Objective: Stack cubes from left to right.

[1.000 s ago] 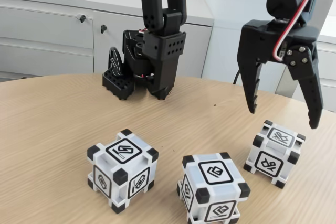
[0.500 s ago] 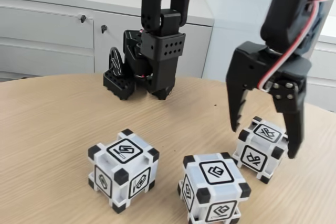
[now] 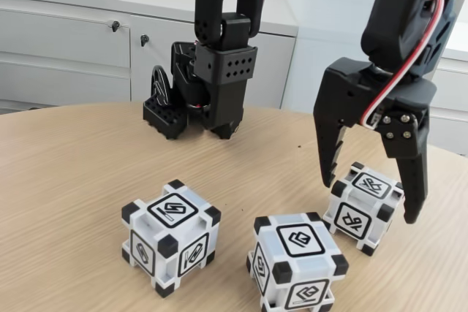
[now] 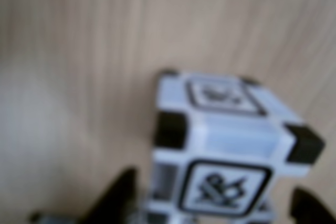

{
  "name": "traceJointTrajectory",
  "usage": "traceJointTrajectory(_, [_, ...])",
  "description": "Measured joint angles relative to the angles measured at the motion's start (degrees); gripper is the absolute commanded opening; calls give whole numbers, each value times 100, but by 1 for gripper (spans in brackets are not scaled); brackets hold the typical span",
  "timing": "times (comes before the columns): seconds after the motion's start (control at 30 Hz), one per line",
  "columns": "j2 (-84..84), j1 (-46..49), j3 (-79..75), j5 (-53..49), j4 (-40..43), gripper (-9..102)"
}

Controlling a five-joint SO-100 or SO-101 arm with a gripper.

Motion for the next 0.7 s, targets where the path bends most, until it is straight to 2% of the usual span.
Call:
traceJointTrajectory(0.47, [-18, -9, 0, 53, -668, 30])
traceJointTrajectory(0.7, [-721, -26, -18, 44, -773, 29])
